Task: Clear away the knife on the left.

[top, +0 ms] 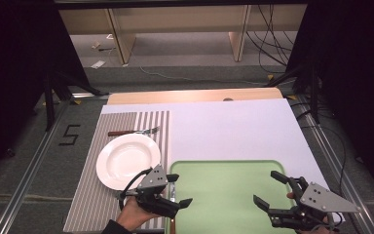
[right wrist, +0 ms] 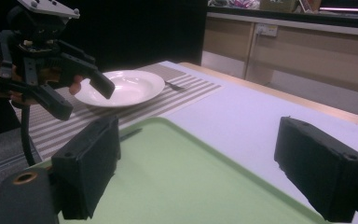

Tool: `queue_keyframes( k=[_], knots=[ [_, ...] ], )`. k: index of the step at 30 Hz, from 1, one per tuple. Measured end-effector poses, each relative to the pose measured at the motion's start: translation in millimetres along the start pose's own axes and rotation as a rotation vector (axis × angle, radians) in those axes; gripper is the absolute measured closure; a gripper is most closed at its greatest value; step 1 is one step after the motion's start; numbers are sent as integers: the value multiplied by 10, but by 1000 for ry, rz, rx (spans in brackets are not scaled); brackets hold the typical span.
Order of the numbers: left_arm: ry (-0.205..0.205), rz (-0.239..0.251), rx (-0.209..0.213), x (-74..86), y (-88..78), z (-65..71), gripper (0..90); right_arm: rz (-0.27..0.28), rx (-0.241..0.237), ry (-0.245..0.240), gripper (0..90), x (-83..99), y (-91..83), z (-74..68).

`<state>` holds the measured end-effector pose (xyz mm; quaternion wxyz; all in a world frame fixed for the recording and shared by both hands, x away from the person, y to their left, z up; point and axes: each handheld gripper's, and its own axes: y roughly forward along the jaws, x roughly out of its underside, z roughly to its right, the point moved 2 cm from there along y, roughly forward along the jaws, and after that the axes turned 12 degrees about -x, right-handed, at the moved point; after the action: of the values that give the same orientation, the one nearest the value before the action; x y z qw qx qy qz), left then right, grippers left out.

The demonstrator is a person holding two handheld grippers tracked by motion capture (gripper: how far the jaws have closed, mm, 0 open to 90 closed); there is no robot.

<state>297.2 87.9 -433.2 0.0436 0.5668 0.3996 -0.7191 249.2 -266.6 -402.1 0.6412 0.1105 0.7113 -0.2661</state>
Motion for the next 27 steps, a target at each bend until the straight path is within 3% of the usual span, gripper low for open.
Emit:
queue_keyframes(
  k=[17, 27],
  knots=[
    [-26, 66, -65, 117, -192, 49, 160, 1, 1, -4, 154, -3, -5, -5],
    [-18, 65, -60, 96, -159, 70, 160, 1, -1, -6, 154, -4, -2, -6]
  ],
)
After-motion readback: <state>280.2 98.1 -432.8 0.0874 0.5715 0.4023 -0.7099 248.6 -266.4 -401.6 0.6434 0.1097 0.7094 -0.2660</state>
